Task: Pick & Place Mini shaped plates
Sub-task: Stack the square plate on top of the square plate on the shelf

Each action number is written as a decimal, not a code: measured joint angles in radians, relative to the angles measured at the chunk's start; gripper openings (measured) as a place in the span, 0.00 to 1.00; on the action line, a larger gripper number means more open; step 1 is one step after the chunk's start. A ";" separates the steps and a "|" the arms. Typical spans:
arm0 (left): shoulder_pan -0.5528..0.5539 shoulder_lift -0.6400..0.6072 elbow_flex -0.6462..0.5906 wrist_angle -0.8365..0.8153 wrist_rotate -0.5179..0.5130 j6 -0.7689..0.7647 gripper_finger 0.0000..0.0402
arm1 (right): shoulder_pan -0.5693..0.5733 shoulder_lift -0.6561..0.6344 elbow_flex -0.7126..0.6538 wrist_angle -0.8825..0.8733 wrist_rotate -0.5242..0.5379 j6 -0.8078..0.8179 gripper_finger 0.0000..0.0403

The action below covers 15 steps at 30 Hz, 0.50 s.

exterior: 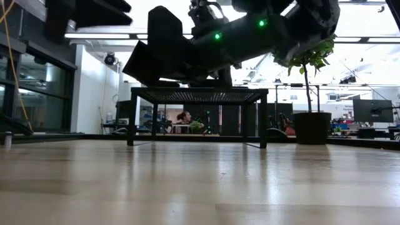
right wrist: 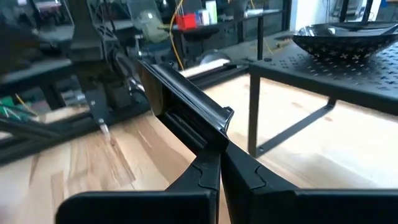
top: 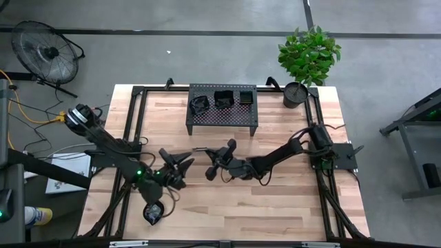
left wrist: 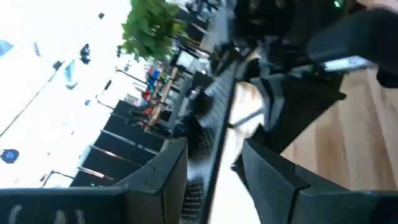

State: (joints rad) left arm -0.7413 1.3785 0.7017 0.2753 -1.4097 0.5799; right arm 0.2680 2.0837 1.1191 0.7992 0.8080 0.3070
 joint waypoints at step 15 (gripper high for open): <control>-0.119 -0.084 0.000 -0.538 0.035 -0.519 0.37 | -0.080 -0.430 -0.002 -0.785 -0.160 0.188 0.00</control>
State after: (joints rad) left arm -0.8600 1.2942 0.7017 -0.2624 -1.3743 0.0612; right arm 0.1879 1.6542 1.1172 0.0137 0.6484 0.4948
